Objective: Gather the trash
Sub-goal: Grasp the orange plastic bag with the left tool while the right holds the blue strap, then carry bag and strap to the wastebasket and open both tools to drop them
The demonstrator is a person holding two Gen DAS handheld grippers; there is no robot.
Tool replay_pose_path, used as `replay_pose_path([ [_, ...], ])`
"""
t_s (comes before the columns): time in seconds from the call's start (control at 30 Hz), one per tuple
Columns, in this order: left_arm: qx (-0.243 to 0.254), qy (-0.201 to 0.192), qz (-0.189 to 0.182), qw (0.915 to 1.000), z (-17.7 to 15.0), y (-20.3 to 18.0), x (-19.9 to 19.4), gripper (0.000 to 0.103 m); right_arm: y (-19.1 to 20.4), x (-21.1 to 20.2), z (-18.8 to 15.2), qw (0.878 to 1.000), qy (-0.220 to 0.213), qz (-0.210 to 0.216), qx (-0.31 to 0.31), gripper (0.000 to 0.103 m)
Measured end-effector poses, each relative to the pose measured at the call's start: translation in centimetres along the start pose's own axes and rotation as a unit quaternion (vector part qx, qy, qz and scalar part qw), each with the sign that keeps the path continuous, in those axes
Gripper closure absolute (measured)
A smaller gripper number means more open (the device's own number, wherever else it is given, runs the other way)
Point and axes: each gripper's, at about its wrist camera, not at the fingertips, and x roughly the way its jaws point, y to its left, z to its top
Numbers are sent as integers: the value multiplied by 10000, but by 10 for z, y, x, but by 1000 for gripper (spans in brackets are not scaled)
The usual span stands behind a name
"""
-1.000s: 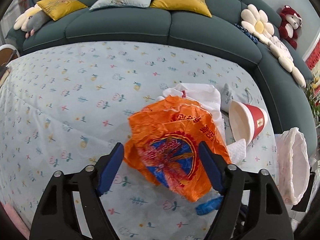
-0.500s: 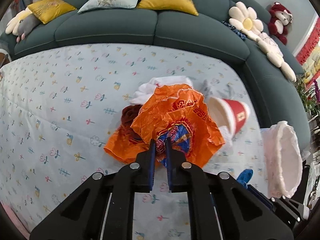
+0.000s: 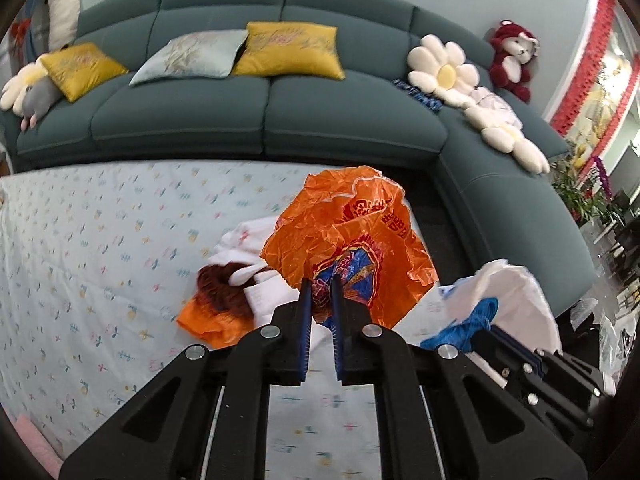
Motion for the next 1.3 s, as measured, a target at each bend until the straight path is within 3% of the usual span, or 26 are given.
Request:
replay_pose_path([
  [0.33,482,-350,-265,9979,5,-79,-37,94,-55,-66,21,9972,-663,-312,158,98],
  [0.7,1082,-425,-578,9915,-9,-165,-55,94,-124,-124,19,9907,-1112,-682,399,98],
  [0.93,1462,-281,-725,9862,-20,-210,-47,94,-164,-136,12,9876,-1126,-900,615,98],
  [1.17,1558,-68,-849,9841,-26,-231,-30,93,-191,-128,6,9865,-1023,-1025,769,98],
  [1.27,1489,40,-903,9847,-27,-234,-23,86,-198,-121,5,9867,-931,-1057,811,97],
  [1.3,1471,42,-881,9852,-27,-234,-21,77,-199,-120,4,9863,-932,-1079,832,96],
])
